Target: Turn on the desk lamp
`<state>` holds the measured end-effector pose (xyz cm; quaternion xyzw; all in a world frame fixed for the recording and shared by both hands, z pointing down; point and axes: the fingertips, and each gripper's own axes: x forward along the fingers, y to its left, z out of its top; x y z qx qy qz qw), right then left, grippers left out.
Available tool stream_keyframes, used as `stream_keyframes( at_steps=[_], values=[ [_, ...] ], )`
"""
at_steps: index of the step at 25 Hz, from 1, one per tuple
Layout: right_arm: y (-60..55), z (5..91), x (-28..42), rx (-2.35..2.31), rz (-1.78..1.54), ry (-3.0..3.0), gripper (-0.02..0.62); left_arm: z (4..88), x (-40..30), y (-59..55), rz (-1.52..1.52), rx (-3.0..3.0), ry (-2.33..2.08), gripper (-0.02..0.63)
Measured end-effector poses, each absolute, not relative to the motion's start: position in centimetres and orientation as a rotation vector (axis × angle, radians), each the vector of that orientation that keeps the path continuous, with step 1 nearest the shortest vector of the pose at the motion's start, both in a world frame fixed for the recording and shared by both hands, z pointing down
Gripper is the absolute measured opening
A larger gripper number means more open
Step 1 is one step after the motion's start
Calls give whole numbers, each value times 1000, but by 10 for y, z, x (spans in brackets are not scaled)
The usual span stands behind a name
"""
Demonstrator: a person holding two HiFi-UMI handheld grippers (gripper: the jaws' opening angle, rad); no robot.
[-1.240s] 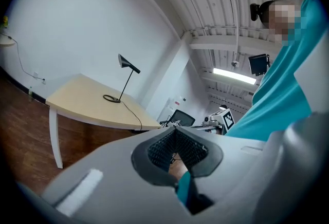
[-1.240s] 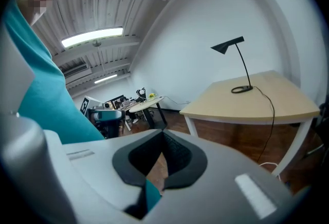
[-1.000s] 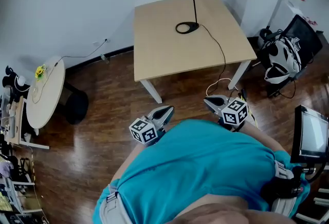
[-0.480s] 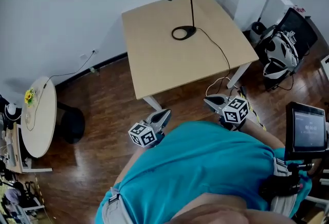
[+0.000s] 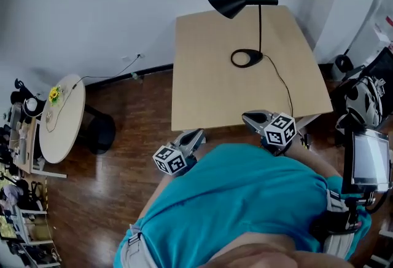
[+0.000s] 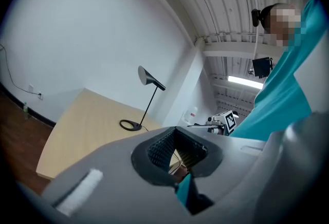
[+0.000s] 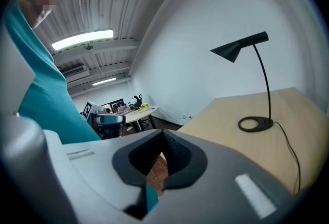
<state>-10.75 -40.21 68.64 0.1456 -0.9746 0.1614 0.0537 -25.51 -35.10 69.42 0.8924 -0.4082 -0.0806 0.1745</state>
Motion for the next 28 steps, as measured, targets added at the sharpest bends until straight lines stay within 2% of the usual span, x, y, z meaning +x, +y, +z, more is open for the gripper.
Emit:
stream_keyframes(
  at_steps=[5, 9, 16, 28],
  values=[
    [-475, 680, -116, 354, 522, -2953, 2, 685, -251, -411, -210, 2466, -1202, 0],
    [-517, 674, -135, 367, 571, -2937, 2, 666, -276, -448, -215, 2431, -1228, 0],
    [-564, 656, -219, 489, 546, -2873, 2, 657, -368, -512, -292, 2476, -1115, 0],
    [-667, 689, -138, 943, 587, -2686, 2, 652, -358, -573, -253, 2567, -931, 0]
  ],
)
